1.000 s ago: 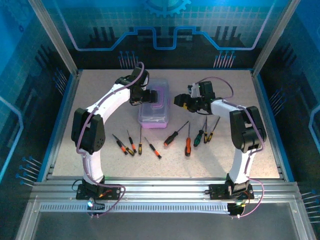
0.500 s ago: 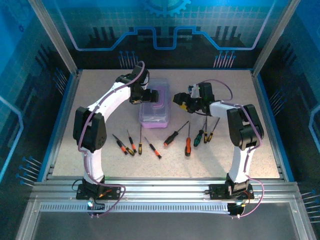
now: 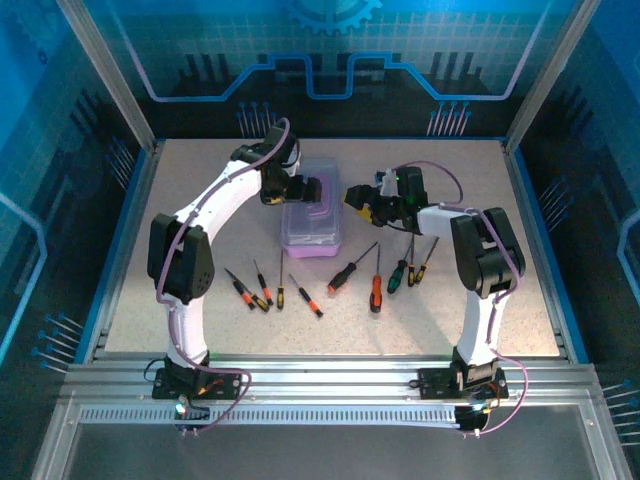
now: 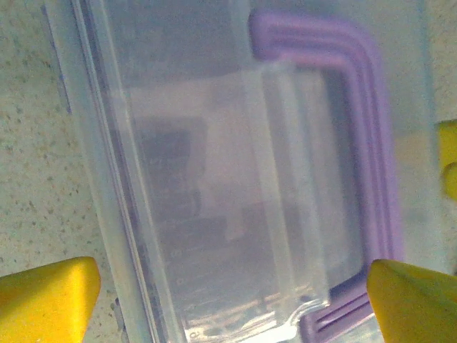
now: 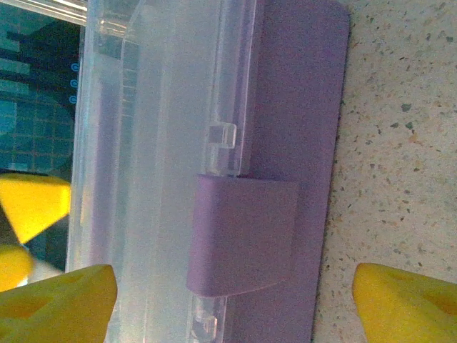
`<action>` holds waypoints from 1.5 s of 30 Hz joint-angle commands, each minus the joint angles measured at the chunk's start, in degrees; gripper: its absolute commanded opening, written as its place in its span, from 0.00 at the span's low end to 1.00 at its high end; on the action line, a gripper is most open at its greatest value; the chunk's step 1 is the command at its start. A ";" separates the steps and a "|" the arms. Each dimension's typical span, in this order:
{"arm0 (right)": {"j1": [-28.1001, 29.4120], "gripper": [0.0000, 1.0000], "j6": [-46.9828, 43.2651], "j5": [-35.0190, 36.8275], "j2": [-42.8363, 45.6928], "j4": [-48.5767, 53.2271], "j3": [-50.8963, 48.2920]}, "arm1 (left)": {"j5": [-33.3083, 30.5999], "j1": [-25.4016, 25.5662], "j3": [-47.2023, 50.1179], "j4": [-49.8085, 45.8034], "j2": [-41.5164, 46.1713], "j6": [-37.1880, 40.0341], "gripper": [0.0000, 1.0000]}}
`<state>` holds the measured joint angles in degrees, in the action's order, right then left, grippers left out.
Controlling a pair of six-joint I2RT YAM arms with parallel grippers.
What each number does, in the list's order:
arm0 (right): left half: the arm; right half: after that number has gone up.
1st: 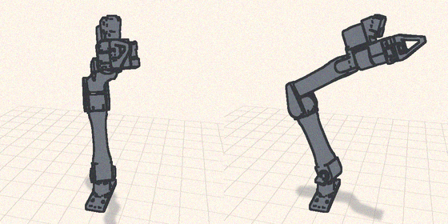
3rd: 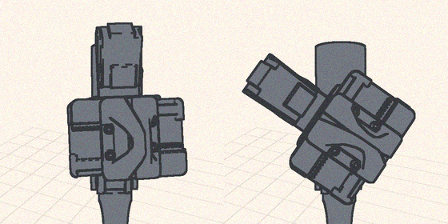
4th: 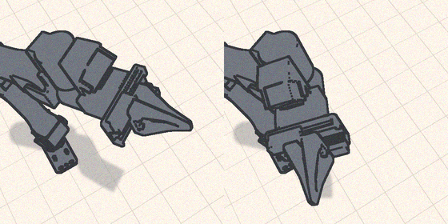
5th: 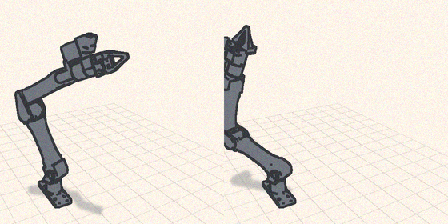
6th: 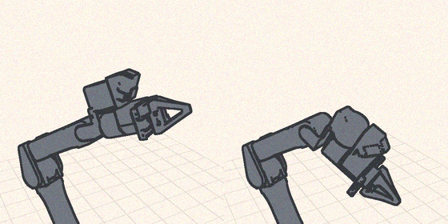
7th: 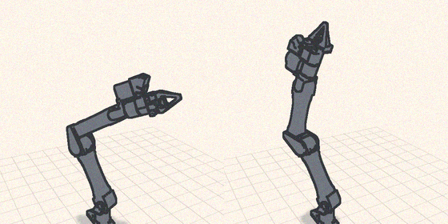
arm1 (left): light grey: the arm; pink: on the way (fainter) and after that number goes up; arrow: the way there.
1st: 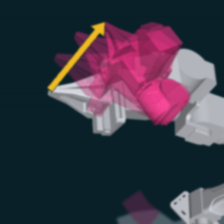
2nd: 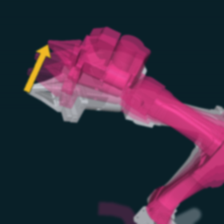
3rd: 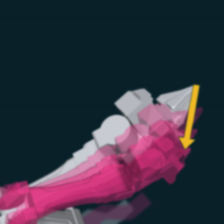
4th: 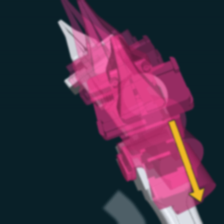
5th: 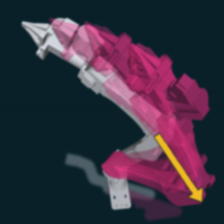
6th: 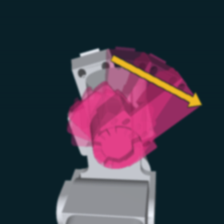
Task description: Pack the tool kit
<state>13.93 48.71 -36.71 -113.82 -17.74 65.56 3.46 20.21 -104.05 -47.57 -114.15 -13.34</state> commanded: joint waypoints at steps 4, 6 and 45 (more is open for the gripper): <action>0.86 0.86 0.60 -1.17 -0.59 -1.10 -0.09 | 0.05 -0.69 -3.68 -3.95 -4.16 0.07 0.96; 0.90 0.86 0.26 -1.54 -0.61 -0.73 0.18 | 0.63 -0.70 -2.89 -3.37 -4.73 0.23 0.96; 3.73 0.89 16.31 -12.67 -9.50 -26.72 2.82 | 18.49 -9.75 10.97 7.92 -1.34 2.78 0.80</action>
<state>16.80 62.00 -47.16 -121.89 -38.89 67.24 19.99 10.28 -95.02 -37.21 -114.50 -12.86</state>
